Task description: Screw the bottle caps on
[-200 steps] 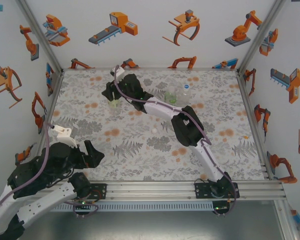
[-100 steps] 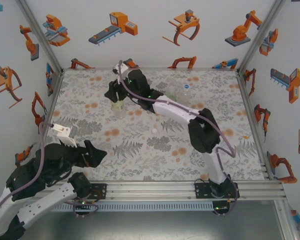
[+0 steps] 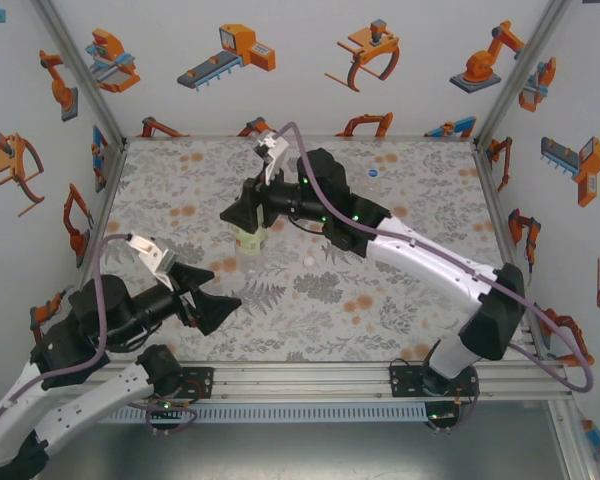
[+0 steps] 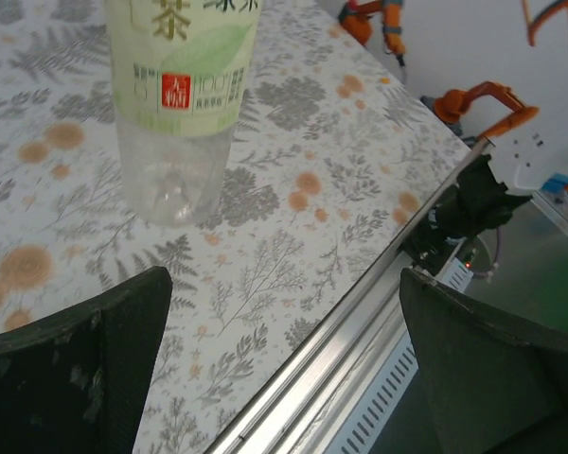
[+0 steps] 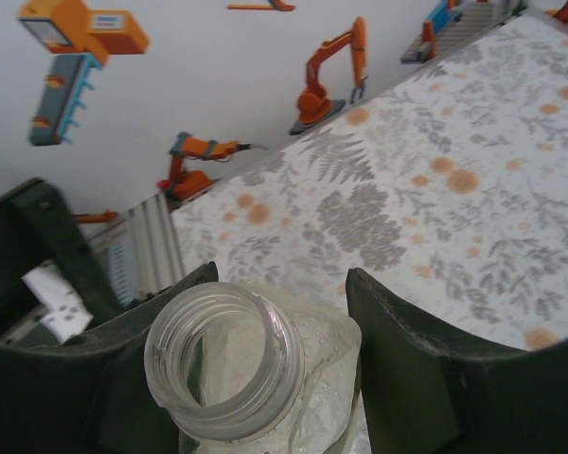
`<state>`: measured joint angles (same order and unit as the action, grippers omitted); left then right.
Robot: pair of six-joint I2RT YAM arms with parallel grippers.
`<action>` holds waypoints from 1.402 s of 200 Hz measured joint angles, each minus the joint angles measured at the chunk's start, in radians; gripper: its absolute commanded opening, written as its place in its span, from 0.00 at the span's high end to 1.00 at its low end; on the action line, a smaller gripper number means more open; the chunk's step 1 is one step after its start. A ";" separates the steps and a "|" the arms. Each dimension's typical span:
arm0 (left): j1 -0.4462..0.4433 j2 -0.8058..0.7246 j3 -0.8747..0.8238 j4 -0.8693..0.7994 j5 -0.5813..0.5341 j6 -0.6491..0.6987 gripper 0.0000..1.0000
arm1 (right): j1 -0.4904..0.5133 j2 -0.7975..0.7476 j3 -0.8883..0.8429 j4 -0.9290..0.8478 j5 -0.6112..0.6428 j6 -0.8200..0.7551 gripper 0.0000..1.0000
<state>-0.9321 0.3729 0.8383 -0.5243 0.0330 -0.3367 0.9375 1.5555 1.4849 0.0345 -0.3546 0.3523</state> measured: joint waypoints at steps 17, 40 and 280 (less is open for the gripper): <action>0.000 0.040 -0.007 0.077 0.079 0.043 0.01 | 0.009 -0.058 -0.036 -0.012 -0.020 0.046 0.79; 0.000 0.087 -0.007 0.164 0.167 0.092 0.00 | 0.023 -0.134 -0.067 -0.045 -0.031 0.084 0.79; -0.049 0.335 -0.006 0.633 0.518 0.114 0.35 | 0.129 -0.351 -0.098 0.058 -0.058 0.158 0.83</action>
<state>-0.9813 0.7074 0.8322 0.1089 0.5507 -0.2230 1.0660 1.2041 1.3872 0.0925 -0.4122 0.5102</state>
